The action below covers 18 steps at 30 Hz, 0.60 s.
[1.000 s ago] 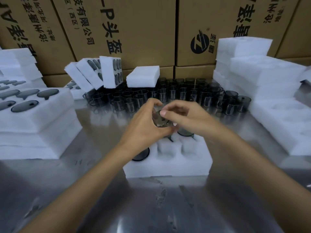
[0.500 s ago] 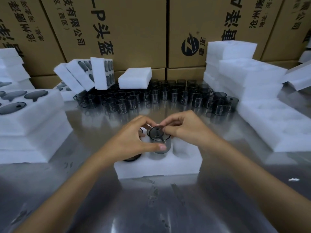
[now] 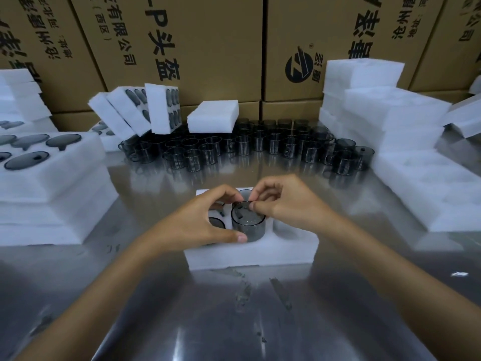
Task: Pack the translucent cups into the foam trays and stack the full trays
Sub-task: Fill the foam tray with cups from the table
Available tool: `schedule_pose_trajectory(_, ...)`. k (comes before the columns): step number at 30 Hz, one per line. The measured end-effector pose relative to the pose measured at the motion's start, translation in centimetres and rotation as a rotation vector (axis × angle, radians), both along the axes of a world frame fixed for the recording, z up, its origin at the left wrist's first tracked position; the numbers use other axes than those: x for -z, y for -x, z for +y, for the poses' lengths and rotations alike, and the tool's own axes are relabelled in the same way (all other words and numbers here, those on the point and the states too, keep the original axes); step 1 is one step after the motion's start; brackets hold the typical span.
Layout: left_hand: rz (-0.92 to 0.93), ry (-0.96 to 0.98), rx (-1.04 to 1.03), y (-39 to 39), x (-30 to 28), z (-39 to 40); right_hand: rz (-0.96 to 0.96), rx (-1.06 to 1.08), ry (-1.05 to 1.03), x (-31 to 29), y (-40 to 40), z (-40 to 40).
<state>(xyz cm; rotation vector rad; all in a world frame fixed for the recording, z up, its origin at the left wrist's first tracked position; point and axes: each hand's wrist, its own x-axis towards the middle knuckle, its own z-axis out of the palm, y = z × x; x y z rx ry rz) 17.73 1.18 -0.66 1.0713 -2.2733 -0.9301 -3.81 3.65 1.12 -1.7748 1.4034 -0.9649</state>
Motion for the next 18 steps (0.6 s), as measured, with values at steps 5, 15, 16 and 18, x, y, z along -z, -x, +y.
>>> schedule_pose_trajectory(5,-0.073,0.052,0.004,-0.1,0.5,-0.1,0.053,-0.015,0.037,1.1,0.2,0.0)
schedule_pose_trajectory(15,-0.062,0.05,-0.001,0.1,0.5,0.0,0.388,-0.129,0.224,3.3,1.4,-0.7)
schedule_pose_trajectory(16,-0.073,0.035,0.001,0.1,0.5,-0.1,0.414,-0.136,0.222,3.3,1.5,-0.8)
schedule_pose_trajectory(18,-0.104,-0.01,0.01,0.1,0.4,-0.2,0.434,-0.147,0.187,3.2,1.7,-1.1)
